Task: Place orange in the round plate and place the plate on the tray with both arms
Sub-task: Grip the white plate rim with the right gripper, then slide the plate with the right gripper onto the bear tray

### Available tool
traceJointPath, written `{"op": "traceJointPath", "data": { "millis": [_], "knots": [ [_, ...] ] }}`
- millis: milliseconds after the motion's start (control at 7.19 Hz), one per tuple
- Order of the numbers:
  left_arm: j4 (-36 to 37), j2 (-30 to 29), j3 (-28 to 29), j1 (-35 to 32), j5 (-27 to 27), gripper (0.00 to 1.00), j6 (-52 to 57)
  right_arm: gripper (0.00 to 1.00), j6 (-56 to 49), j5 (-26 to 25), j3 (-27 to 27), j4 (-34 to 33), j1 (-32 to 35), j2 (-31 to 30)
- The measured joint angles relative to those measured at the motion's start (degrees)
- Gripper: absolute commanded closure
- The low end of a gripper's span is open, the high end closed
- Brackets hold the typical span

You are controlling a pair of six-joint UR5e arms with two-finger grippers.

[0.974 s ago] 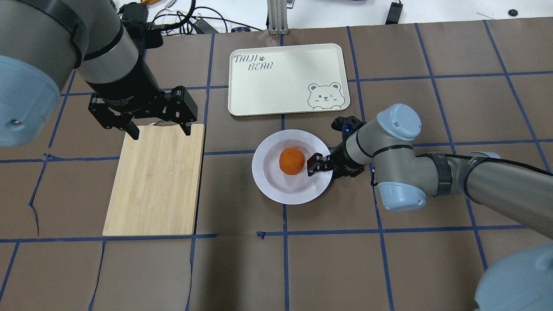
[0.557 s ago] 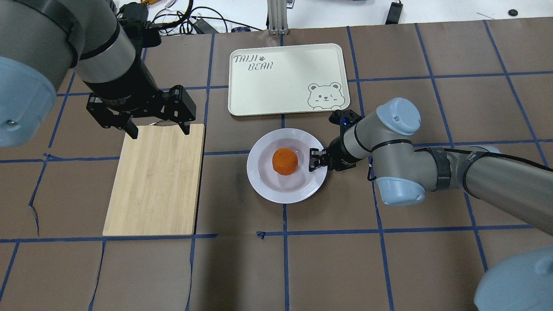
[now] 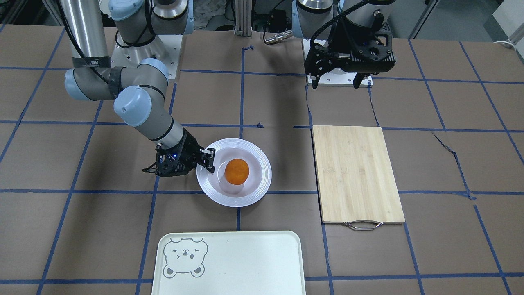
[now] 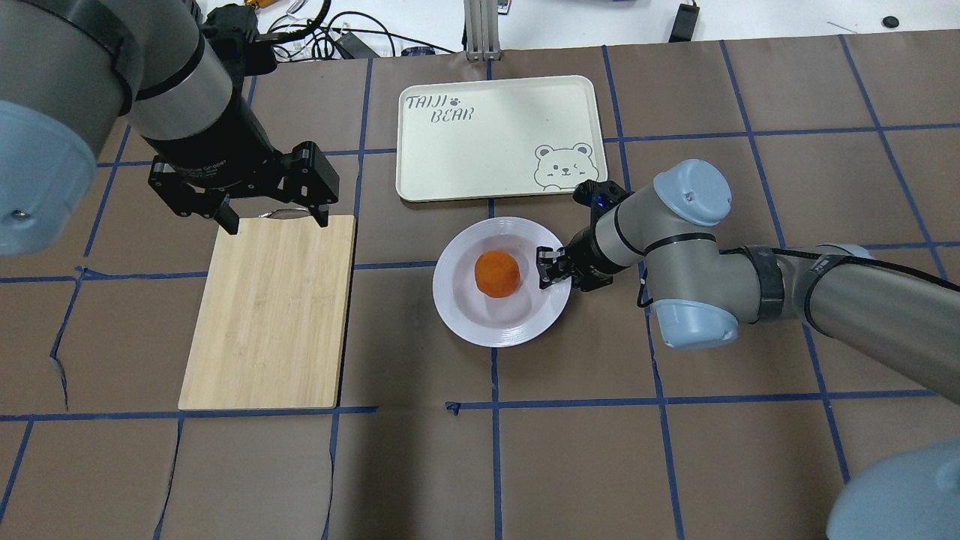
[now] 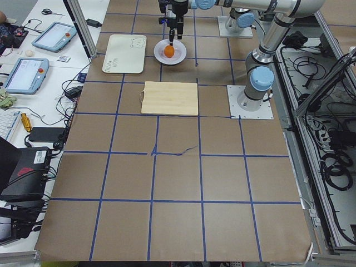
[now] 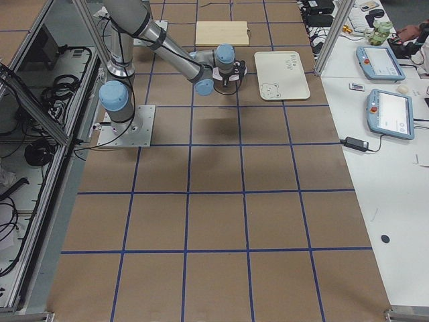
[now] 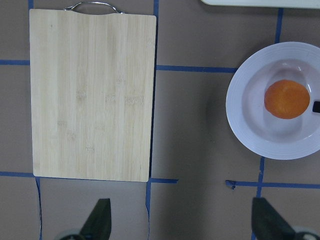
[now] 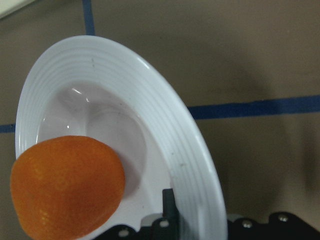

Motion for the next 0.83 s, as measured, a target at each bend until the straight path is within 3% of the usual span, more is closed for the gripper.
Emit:
{"op": "traceJointPath", "data": {
  "millis": [417, 835],
  "knots": [
    [-0.03, 0.15, -0.04, -0.09, 0.25, 0.00, 0.30, 0.84, 3.91, 1.63, -6.38, 4.49, -1.03, -0.19],
    [0.10, 0.22, -0.09, -0.04, 0.29, 0.00, 0.47, 0.84, 4.52, 2.05, -20.38, 11.65, -3.10, 4.68]
  ]
}}
